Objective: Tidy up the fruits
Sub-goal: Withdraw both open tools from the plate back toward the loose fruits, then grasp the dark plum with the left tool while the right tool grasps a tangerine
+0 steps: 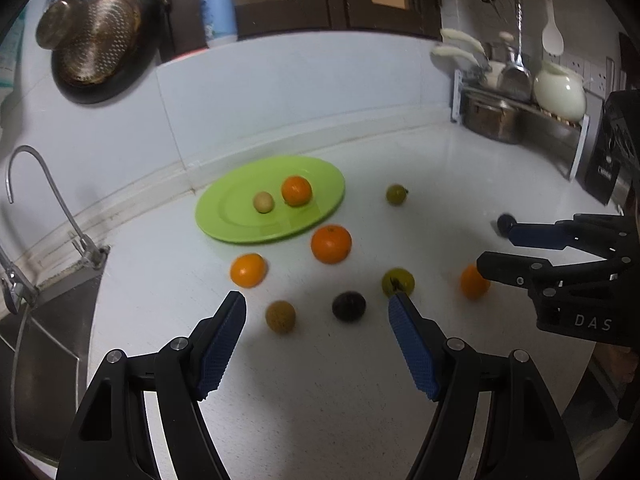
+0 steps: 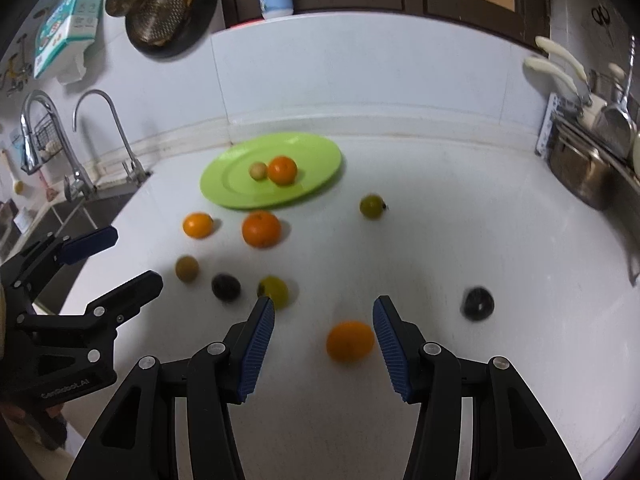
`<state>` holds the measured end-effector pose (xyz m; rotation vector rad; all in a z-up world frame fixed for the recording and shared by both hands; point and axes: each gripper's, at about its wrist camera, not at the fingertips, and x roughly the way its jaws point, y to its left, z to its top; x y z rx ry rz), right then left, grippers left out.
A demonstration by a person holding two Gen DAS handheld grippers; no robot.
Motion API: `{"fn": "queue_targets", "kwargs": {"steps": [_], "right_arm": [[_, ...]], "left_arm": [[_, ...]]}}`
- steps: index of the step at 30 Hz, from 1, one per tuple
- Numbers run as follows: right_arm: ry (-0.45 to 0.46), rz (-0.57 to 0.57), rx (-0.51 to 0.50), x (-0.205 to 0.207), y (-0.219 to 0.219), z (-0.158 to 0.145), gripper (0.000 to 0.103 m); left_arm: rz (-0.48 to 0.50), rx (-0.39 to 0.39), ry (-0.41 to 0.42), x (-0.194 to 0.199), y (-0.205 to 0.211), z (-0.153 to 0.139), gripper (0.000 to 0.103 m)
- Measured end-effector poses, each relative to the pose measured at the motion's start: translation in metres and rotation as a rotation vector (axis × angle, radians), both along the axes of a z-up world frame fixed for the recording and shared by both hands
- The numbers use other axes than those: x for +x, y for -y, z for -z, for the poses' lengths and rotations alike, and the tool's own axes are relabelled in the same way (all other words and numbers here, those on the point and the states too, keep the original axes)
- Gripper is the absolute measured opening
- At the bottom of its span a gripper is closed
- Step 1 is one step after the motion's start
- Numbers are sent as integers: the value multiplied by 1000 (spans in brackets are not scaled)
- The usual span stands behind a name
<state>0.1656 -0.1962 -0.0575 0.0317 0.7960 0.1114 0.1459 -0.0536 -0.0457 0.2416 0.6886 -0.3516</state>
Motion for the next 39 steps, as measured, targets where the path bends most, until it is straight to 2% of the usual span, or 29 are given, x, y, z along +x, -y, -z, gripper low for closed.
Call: {"fn": "queue_targets", "kwargs": {"steps": [9, 23, 26, 29, 33, 39], "right_arm": [[-73, 48, 7, -2, 11, 25, 52], [-111, 60, 28, 11, 17, 43, 51], [-119, 59, 33, 14, 17, 46, 46], [-128, 58, 35, 17, 17, 49, 46], [-141, 51, 50, 21, 18, 52, 40], [-146, 48, 53, 24, 17, 53, 37]], "left_arm": [[43, 22, -60, 10, 11, 23, 72], [76, 17, -183, 45, 22, 50, 48], [76, 14, -201, 49, 22, 53, 44], [79, 16, -208, 51, 23, 55, 39], [85, 12, -227, 56, 25, 58, 31], [81, 9, -237, 62, 29, 61, 29]]}}
